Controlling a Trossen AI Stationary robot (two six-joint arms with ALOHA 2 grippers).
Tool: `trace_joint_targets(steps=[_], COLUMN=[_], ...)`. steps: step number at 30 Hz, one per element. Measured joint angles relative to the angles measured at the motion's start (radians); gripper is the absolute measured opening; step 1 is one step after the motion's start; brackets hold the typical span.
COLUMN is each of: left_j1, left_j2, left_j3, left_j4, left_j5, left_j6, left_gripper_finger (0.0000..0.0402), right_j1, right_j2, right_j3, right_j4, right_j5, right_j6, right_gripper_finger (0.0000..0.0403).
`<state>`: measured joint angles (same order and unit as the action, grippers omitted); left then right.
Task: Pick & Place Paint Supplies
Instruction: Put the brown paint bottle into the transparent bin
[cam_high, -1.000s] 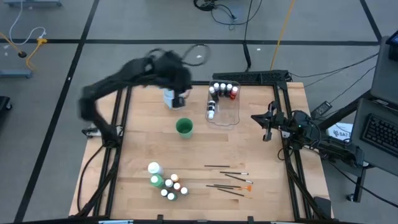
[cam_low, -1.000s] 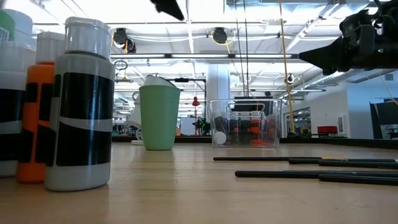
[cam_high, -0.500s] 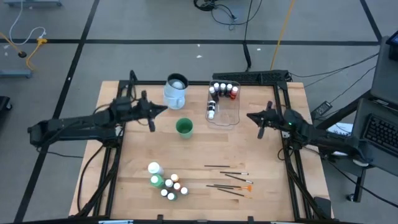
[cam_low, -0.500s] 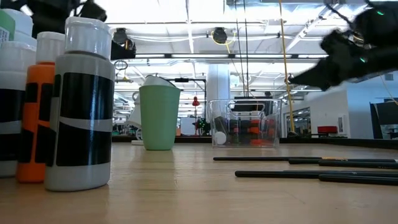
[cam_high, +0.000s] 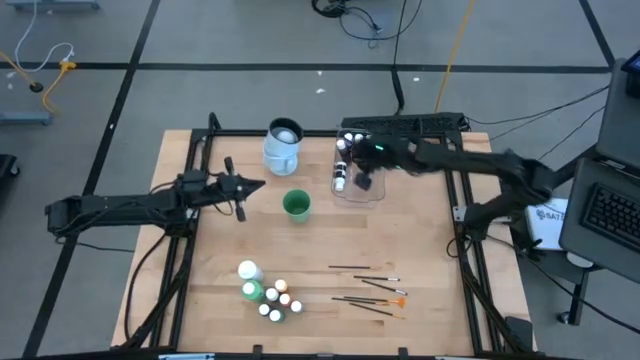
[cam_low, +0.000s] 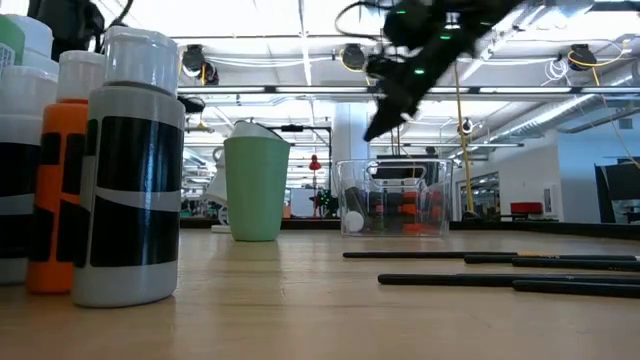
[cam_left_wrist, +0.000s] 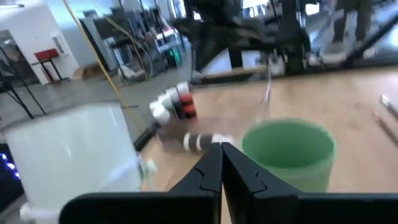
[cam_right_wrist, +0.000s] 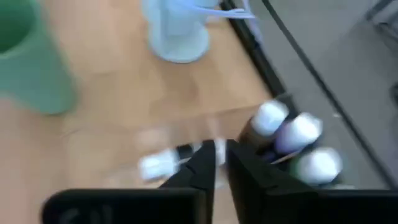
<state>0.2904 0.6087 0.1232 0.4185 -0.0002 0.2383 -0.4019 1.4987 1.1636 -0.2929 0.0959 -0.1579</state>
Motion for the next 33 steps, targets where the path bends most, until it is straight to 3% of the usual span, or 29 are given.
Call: trace_joint_targets(steps=[6,11,13,17,20,23,27,33], left_j1=[0.001,0.001,0.001,0.001,0.001,0.001,0.001,0.001], left_j2=[0.000,0.000,0.000,0.000,0.000,0.000,0.000,0.000], left_j3=[-0.009,-0.010,-0.010,-0.010,-0.010,-0.010,-0.010,-0.010], left_j4=[-0.003,-0.012,-0.020,-0.049,-0.053,-0.054,-0.054,-0.054], left_j5=[-0.054,-0.053,-0.053,-0.052,-0.052,-0.052,-0.051,-0.051], left_j6=[0.023,0.030,0.030,0.044,0.044,0.035,0.021,0.015], left_gripper_finger=[0.0014,0.0014,0.0014,0.0015,0.0015,0.0015,0.0015,0.0014], right_j1=[-0.030,-0.089,-0.113,-0.124,-0.128,-0.122,-0.118,-0.149], right_j2=[0.208,0.251,0.266,0.280,0.284,0.288,0.284,0.284], right_j3=[0.272,0.335,0.334,0.334,0.333,0.313,0.271,0.238], right_j4=[-0.161,-0.079,-0.059,-0.014,-0.063,-0.064,-0.054,-0.004], right_j5=[0.086,0.018,-0.019,0.079,-0.063,-0.119,-0.123,-0.163], right_j6=[-0.133,-0.160,-0.195,-0.231,-0.209,-0.218,-0.279,-0.264], right_gripper_finger=[0.0134,0.0184,0.0187,0.0156,0.0121,0.0102,0.0105,0.0145])
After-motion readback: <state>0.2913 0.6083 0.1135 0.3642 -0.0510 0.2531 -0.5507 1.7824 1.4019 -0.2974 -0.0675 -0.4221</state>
